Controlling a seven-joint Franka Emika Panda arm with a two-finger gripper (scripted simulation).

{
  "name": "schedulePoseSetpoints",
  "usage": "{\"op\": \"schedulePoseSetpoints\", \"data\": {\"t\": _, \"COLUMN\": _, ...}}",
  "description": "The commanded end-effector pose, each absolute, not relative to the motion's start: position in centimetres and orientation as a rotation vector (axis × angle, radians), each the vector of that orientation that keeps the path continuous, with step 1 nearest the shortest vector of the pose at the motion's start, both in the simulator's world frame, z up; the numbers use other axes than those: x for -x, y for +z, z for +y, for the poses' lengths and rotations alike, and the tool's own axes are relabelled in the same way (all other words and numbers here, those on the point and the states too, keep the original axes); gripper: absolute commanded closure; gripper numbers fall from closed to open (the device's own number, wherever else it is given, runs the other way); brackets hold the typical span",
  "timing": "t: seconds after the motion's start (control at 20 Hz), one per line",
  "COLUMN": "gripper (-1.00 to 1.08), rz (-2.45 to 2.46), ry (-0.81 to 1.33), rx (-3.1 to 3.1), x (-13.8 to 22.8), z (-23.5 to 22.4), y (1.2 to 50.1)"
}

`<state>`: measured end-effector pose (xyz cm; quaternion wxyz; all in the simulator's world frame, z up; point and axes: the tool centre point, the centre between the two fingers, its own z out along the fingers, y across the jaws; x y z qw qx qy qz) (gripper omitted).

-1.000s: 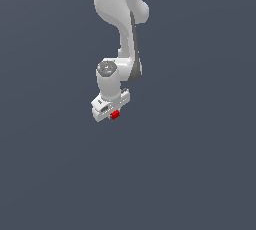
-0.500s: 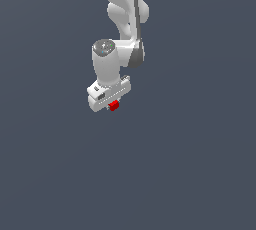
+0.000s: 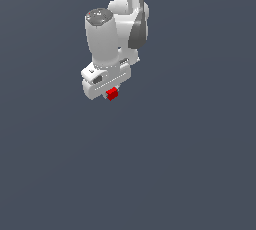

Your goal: Lift up the red cube by 0.2 meters.

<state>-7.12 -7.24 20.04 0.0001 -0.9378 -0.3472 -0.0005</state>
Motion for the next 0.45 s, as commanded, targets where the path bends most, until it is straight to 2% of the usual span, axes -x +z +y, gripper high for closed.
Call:
{"op": "schedulePoseSetpoints", "data": {"t": 0.0, "gripper": 1.08, "rz": -1.091, "ry": 0.000, "rx": 2.945, "x": 7.1, "z": -7.2, "y": 21.4}}
{"op": "schedulePoseSetpoints", "data": {"t": 0.4, "gripper": 1.08, "rz": -1.090, "ry": 0.000, "rx": 2.946, "x": 7.0, "z": -7.3, "y": 23.0}}
